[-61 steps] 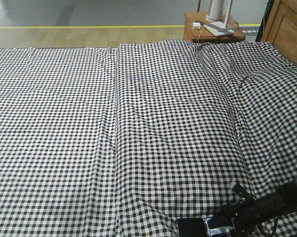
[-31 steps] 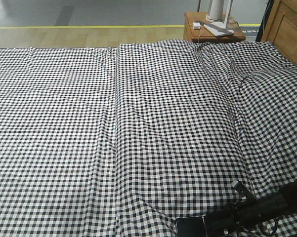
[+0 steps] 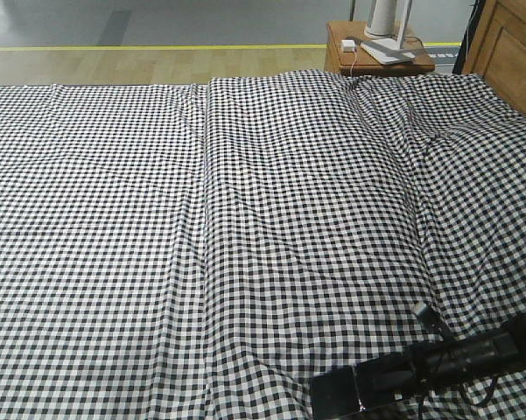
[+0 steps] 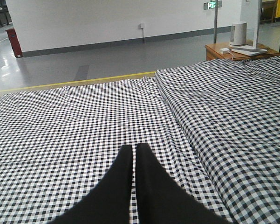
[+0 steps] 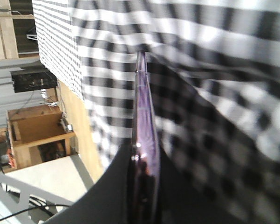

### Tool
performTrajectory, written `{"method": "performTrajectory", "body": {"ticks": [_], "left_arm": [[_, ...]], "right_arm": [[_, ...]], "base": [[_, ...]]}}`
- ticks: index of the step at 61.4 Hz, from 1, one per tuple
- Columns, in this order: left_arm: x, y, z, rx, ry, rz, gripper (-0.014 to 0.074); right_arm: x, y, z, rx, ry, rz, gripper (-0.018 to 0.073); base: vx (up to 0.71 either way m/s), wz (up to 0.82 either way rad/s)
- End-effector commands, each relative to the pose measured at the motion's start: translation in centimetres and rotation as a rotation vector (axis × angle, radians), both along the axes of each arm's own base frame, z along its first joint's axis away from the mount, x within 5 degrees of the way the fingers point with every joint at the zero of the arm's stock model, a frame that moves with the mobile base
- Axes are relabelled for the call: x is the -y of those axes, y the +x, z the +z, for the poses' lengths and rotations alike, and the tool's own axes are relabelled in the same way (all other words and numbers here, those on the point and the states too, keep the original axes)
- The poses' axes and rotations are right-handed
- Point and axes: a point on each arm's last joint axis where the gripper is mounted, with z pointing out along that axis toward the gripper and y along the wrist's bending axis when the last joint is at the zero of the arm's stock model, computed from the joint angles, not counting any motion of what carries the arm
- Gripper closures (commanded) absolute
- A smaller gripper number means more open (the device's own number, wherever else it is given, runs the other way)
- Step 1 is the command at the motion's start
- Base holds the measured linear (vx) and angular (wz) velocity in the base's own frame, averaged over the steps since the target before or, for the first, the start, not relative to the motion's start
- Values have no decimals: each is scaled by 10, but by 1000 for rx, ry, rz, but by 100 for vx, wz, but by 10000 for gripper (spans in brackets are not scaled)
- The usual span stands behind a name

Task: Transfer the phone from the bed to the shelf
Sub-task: 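Lift the phone with the right gripper up off the bed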

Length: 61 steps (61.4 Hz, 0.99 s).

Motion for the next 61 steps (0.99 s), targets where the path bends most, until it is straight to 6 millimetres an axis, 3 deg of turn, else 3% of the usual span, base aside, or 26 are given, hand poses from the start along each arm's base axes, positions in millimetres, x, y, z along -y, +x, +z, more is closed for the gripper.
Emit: {"method": "performTrajectory", "body": {"ticks": [1,20,38,52,61], "left_arm": [[1,-1,16,107,-9,-6,596],[1,-1,16,107,-9,-6,596],[1,-1,16,107,-9,-6,596],[1,-1,16,107,-9,-6,596],[1,-1,16,107,-9,-6,596]], "right_arm": [[-2,7,57,83,142,30,566],[-2,2,164,201,34,58,561],[-3,-10,277,433,-130,56,561],[-12,-33,345,597,-192,0,561],[-35,-49,377,700,-195,40,561]], "base": [[0,0],[0,0],[0,0],[0,0],[0,0]]}}
